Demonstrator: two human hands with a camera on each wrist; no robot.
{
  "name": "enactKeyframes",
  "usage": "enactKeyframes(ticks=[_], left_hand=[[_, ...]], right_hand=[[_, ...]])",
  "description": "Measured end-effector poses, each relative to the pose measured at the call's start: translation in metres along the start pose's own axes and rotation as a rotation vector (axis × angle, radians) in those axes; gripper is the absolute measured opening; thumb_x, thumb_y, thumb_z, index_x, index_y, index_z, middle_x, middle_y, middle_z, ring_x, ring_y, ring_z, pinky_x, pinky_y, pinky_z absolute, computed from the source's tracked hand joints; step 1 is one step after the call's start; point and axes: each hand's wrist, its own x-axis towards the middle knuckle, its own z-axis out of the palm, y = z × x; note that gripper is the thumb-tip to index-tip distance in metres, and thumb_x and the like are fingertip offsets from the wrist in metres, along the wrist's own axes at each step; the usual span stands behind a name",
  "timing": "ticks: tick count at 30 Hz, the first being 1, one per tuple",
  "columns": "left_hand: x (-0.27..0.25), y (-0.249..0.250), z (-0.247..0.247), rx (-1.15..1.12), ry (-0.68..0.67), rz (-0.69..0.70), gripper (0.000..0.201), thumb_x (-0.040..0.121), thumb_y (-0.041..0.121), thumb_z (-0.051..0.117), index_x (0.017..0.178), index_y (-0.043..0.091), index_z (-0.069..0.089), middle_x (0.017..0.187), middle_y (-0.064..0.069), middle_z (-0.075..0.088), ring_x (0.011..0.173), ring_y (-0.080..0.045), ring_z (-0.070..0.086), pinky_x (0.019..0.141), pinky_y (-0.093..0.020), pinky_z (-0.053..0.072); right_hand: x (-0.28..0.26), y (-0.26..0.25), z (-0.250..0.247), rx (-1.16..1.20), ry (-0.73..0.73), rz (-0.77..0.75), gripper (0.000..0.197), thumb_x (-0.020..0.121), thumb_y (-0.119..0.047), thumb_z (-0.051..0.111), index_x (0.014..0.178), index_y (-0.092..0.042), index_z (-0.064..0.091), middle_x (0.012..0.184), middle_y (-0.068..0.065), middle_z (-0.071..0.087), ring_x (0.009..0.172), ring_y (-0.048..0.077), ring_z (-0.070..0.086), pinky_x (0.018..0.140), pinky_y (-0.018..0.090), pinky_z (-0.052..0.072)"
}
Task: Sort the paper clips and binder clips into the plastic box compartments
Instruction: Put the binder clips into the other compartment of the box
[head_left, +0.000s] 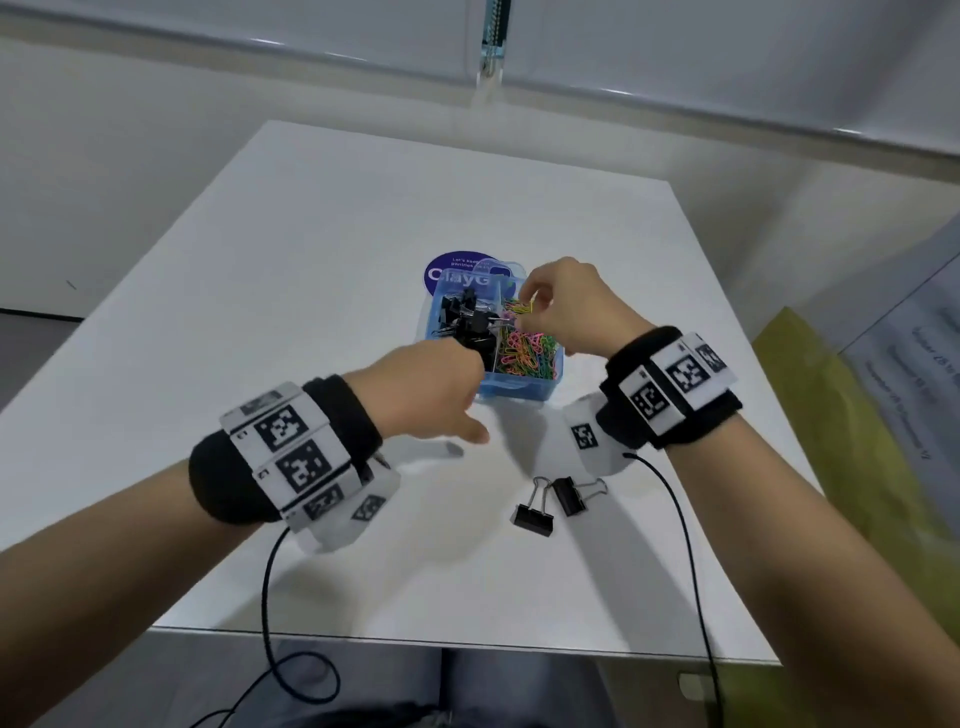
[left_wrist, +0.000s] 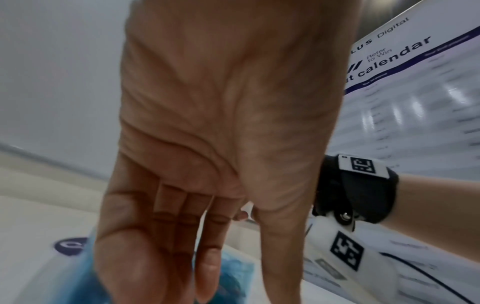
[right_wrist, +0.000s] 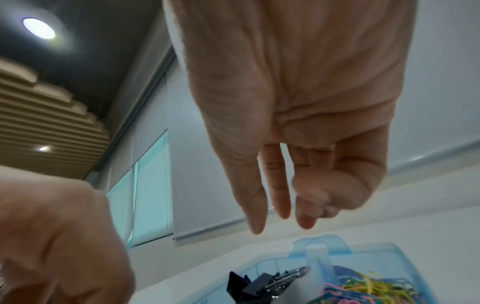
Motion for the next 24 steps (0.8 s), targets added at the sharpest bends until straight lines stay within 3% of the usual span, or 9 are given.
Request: enactKeyframes(ticks=[4,7,9,13,16,18,19,21,24], left_hand=[[-0.001,0.025,0.018,-0.003,-0.058,0.101,0.058,0.076,0.058,0.065,0.099,0.005,0.061,0.095,-0.008,0.065,0.088,-0.028,0.060,0.071,-0.036,0.050],[-0.002,0.047,0.026,-0.048,-0.051,0.143,0.051,0.076,0.056,0.066,0.096,0.010,0.059,0.092,-0.005,0.061,0.079,-0.024,0.055,0.060,-0.030,0.041],[-0.003,0.059,0.031,-0.072,-0.068,0.171,0.046,0.076,0.055,0.067,0.094,0.013,0.060,0.088,-0.004,0.062,0.075,-0.022,0.054,0.055,-0.028,0.038],[0.000,0.071,0.037,-0.081,-0.102,0.204,0.039,0.072,0.050,0.072,0.092,0.017,0.070,0.084,-0.004,0.068,0.076,-0.025,0.063,0.060,-0.030,0.047],[0.002,0.071,0.035,-0.083,-0.124,0.186,0.022,0.074,0.025,0.070,0.091,0.011,0.070,0.082,-0.008,0.067,0.073,-0.028,0.062,0.062,-0.034,0.051],[0.004,0.065,0.032,-0.033,-0.111,0.145,0.004,0.073,0.010,0.064,0.072,0.006,0.062,0.066,-0.008,0.056,0.059,-0.026,0.053,0.052,-0.033,0.045],[0.005,0.061,0.030,-0.016,-0.098,0.120,0.019,0.072,0.006,0.062,0.059,0.007,0.049,0.058,-0.006,0.045,0.053,-0.023,0.044,0.047,-0.030,0.038],[0.004,0.049,0.020,0.007,-0.081,0.093,0.039,0.072,0.006,0.063,0.052,0.010,0.031,0.053,-0.003,0.031,0.050,-0.022,0.036,0.049,-0.030,0.033],[0.008,0.023,-0.004,-0.044,0.028,0.012,0.015,0.073,0.016,0.067,0.067,0.005,0.057,0.066,-0.008,0.059,0.064,-0.024,0.055,0.055,-0.032,0.043]], right_hand=[[-0.051,0.007,0.004,-0.119,-0.172,-0.098,0.016,0.075,-0.009,0.072,0.090,-0.010,0.067,0.083,0.005,0.062,0.066,0.017,0.052,0.049,0.013,0.040],[-0.086,0.021,0.017,-0.292,-0.450,-0.008,0.037,0.069,-0.022,0.078,0.102,-0.018,0.062,0.093,0.000,0.057,0.080,0.018,0.053,0.069,0.030,0.047],[-0.100,0.026,0.026,-0.320,-0.518,0.031,0.039,0.063,-0.026,0.079,0.098,-0.022,0.061,0.087,-0.003,0.056,0.074,0.015,0.054,0.067,0.031,0.049],[-0.104,0.027,0.032,-0.263,-0.531,0.032,0.017,0.064,-0.022,0.076,0.072,-0.025,0.061,0.064,-0.006,0.059,0.051,0.008,0.050,0.045,0.018,0.037],[-0.105,0.030,0.034,-0.240,-0.509,0.027,0.009,0.070,-0.020,0.068,0.070,-0.013,0.062,0.063,0.005,0.062,0.050,0.014,0.047,0.047,0.024,0.037],[-0.108,0.029,0.034,-0.242,-0.468,0.013,0.012,0.072,-0.020,0.062,0.065,-0.010,0.059,0.061,0.009,0.062,0.048,0.013,0.043,0.046,0.023,0.035],[-0.108,0.029,0.034,-0.252,-0.454,0.003,0.013,0.072,-0.016,0.060,0.060,-0.014,0.057,0.057,0.003,0.057,0.045,0.008,0.041,0.043,0.018,0.032],[-0.108,0.029,0.034,-0.290,-0.438,-0.011,0.024,0.068,-0.006,0.059,0.054,-0.023,0.048,0.058,-0.007,0.049,0.048,0.004,0.045,0.043,0.013,0.032],[-0.103,0.035,0.036,-0.389,-0.347,-0.041,0.007,0.070,-0.008,0.055,0.074,-0.014,0.052,0.076,0.003,0.054,0.068,0.023,0.049,0.056,0.031,0.038]])
